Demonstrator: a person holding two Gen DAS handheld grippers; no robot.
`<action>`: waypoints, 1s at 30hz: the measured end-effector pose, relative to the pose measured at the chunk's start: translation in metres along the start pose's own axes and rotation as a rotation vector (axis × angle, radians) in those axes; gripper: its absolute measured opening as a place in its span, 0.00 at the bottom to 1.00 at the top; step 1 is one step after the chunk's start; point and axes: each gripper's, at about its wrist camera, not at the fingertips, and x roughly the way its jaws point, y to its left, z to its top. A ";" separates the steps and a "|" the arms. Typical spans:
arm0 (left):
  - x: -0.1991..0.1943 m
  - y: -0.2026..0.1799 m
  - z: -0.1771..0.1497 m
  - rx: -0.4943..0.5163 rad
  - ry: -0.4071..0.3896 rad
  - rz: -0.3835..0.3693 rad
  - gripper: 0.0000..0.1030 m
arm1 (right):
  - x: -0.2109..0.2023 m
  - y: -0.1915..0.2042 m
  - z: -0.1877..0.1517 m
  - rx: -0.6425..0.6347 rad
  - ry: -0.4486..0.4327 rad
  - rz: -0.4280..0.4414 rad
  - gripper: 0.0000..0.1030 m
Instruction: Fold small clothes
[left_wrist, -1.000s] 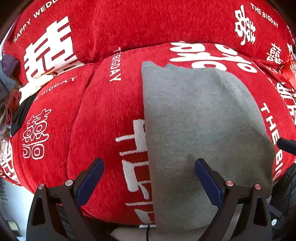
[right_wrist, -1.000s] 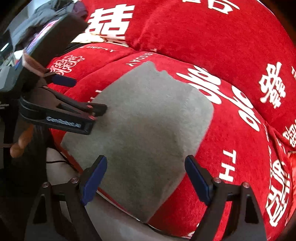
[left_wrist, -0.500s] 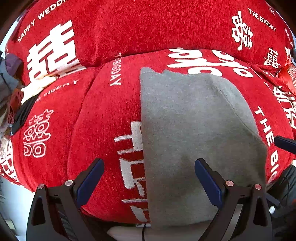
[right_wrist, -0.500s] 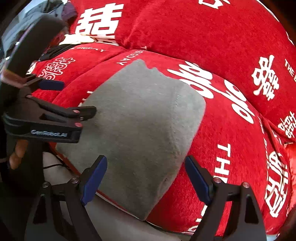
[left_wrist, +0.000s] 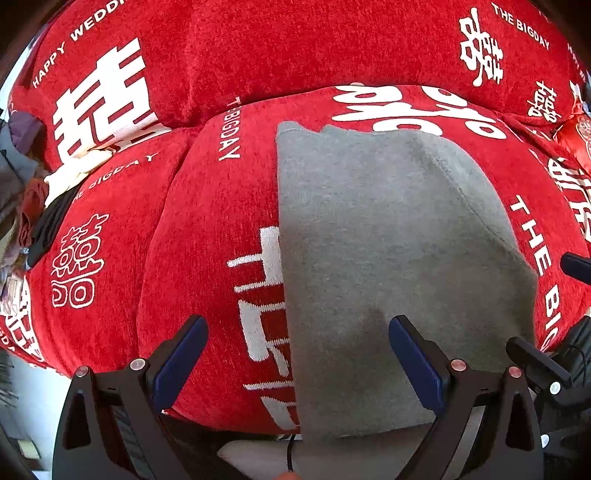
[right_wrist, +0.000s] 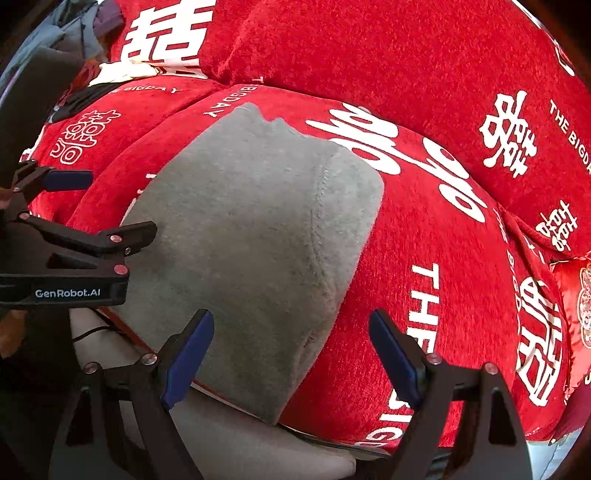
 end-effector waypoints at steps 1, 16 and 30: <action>0.000 -0.001 0.000 0.001 0.001 0.001 0.96 | 0.000 0.000 0.000 0.001 0.000 -0.001 0.86; 0.003 -0.005 0.000 0.009 0.022 -0.037 0.96 | 0.001 0.001 0.000 0.008 0.011 0.007 0.86; 0.001 -0.004 -0.001 0.008 0.012 -0.024 0.96 | 0.002 0.002 -0.001 0.010 0.015 0.004 0.86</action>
